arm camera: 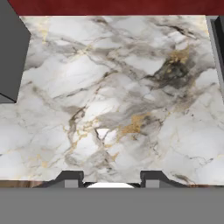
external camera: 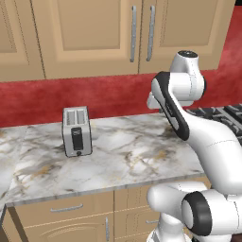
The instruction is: Open the cabinet, pick the kettle from the cabinet, and place it in the sink.
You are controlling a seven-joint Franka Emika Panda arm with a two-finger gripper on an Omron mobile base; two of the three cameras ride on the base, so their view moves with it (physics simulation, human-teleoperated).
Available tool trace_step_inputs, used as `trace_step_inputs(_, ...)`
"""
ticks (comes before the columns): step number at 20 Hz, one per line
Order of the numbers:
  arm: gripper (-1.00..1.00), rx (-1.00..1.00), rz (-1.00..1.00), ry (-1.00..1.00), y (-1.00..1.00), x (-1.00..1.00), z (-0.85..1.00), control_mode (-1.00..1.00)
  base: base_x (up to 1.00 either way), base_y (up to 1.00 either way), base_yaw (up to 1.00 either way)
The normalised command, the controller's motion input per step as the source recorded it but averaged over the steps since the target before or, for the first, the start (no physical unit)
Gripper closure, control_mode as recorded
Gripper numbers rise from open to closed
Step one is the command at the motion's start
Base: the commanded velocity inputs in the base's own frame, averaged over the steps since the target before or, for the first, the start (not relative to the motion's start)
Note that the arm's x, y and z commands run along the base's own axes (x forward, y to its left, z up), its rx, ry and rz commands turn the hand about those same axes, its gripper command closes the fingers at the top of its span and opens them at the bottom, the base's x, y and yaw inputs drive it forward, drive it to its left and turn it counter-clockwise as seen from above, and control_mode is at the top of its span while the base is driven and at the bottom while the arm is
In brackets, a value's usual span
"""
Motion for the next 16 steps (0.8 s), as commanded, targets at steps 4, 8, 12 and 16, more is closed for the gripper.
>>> trace_step_inputs(4, -1.0, 0.0, 0.0, 0.0, 0.0, -0.07, 0.0, -1.0, 0.0, 0.0, 0.0)
trace_step_inputs(8, -1.0, 0.0, -0.02, -0.07, 0.02, -0.18, 0.01, -1.0, 0.0, 0.0, 0.0)
trace_step_inputs(12, -1.0, 0.0, -0.03, -0.24, 0.02, -0.19, 0.19, -1.0, 0.0, 0.0, 0.0)
trace_step_inputs(16, -1.0, 0.0, 0.0, -0.33, 0.06, -0.15, 0.3, -1.0, 0.0, 0.0, 0.0)
